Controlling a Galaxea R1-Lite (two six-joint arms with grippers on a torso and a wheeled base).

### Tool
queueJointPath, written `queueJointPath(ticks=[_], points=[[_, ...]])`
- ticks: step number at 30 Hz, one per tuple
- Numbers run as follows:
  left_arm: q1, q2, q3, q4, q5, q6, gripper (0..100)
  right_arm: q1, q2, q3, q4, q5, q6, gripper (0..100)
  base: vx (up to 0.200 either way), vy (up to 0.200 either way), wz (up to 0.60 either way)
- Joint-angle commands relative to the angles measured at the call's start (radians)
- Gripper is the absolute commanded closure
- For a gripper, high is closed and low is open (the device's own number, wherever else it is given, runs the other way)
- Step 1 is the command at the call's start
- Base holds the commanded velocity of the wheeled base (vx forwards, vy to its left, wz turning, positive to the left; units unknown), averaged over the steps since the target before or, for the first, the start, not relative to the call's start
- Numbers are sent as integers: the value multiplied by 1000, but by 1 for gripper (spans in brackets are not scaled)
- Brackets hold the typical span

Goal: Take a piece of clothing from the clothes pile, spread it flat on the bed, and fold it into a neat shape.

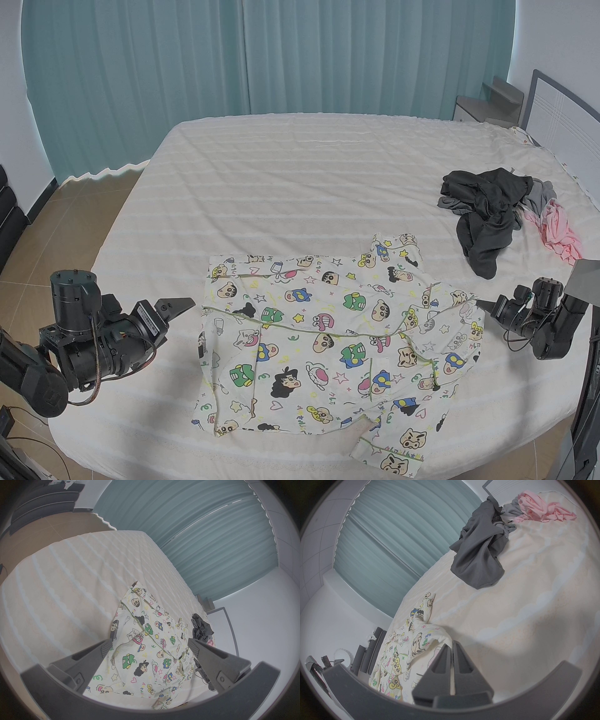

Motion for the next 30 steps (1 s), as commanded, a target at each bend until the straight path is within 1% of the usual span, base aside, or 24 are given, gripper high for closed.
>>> queueJointPath(ticks=[1, 5, 6, 12, 16, 17, 18, 19, 20, 21, 23, 25, 26, 30], points=[[0, 11, 0, 0, 0, 0, 0, -11, 15, -11, -2, -4, 0, 100, 0, 0, 0], [0, 19, 0, 0, 0, 0, 0, -20, 15, -25, -2, -7, 5, 100, 0, 0, 0], [0, 27, 0, 0, 0, 0, 0, -20, 15, -25, -5, -7, 5, 0, 0, 0, 0], [-11, 53, 3, 0, -9, -5, 0, -28, 4, -23, -13, -15, 7, 0, 0, 0, 0], [-25, 117, -23, -2, -11, -2, 0, -28, -17, -16, -19, -15, 8, 0, 0, 0, 0], [-28, 171, -60, -2, -11, 3, 0, -24, -37, -8, -19, -15, 10, 0, 0, 0, 0], [-28, 182, -66, 0, -8, 5, 0, -24, -40, -6, -19, -15, 10, 0, 0, 0, 0], [-31, 237, -90, 0, 0, 23, 0, -18, -63, 7, -19, -15, 10, 0, 0, 0, 0], [-31, 240, -92, 0, 1, 26, 0, -15, -65, 9, -19, -15, 10, 0, 0, 0, 0], [-25, 283, -107, 3, 6, 87, 0, 2, -96, 32, -19, -15, 10, 0, 0, 0, 0], [-30, 329, -109, 7, 6, 132, 0, 22, -123, 50, -19, -15, 10, 0, 0, 0, 0], [-36, 355, -109, 4, 6, 146, 0, 31, -136, 59, -21, -15, 10, 0, 0, 0, 0], [-57, 392, -109, 4, 7, 166, 0, 45, -156, 76, -24, -15, 10, 0, 0, 0, 0], [-96, 459, -107, 4, 44, 221, 0, 69, -179, 107, -47, -15, 10, 0, 0, 0, 0]])
